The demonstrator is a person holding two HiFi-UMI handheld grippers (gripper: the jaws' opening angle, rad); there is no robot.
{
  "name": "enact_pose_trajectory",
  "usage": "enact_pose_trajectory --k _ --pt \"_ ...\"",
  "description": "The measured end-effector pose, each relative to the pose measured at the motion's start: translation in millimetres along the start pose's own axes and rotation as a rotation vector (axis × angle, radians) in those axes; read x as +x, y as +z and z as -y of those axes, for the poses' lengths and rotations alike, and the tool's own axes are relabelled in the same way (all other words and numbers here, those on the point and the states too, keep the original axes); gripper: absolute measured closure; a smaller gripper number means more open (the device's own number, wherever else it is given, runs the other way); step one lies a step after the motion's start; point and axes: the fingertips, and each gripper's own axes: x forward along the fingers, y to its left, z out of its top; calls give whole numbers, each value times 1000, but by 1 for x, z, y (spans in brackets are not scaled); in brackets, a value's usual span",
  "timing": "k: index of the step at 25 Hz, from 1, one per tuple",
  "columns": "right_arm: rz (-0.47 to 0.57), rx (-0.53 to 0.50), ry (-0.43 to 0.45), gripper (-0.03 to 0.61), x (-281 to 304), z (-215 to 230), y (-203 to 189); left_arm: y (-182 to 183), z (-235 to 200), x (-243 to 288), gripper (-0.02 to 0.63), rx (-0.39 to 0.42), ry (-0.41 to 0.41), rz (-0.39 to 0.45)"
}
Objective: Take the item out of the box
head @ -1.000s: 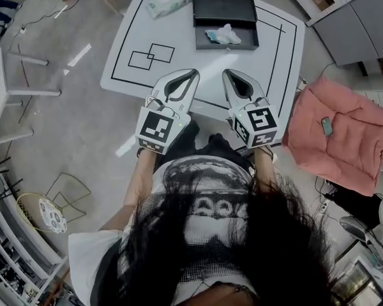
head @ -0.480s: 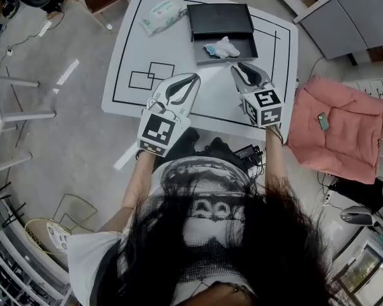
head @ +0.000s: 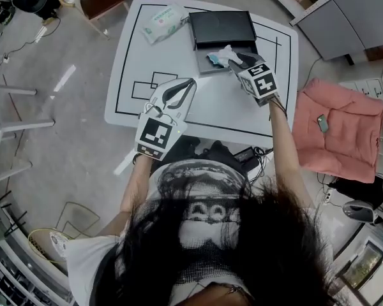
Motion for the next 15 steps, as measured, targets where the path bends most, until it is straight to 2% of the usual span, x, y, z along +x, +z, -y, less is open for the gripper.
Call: enact_pose_trajectory --k 6,11,15 --pt "-160 -68 38 429 37 18 -12 -7 -13 3 614 -10 -7 -11" --pt "-268 -109 116 416 58 13 -19 -12 -19 2 614 -16 -12 -20" --pt "-342 -138 139 416 70 12 -24 -14 -23 0 614 -17 -14 -22"
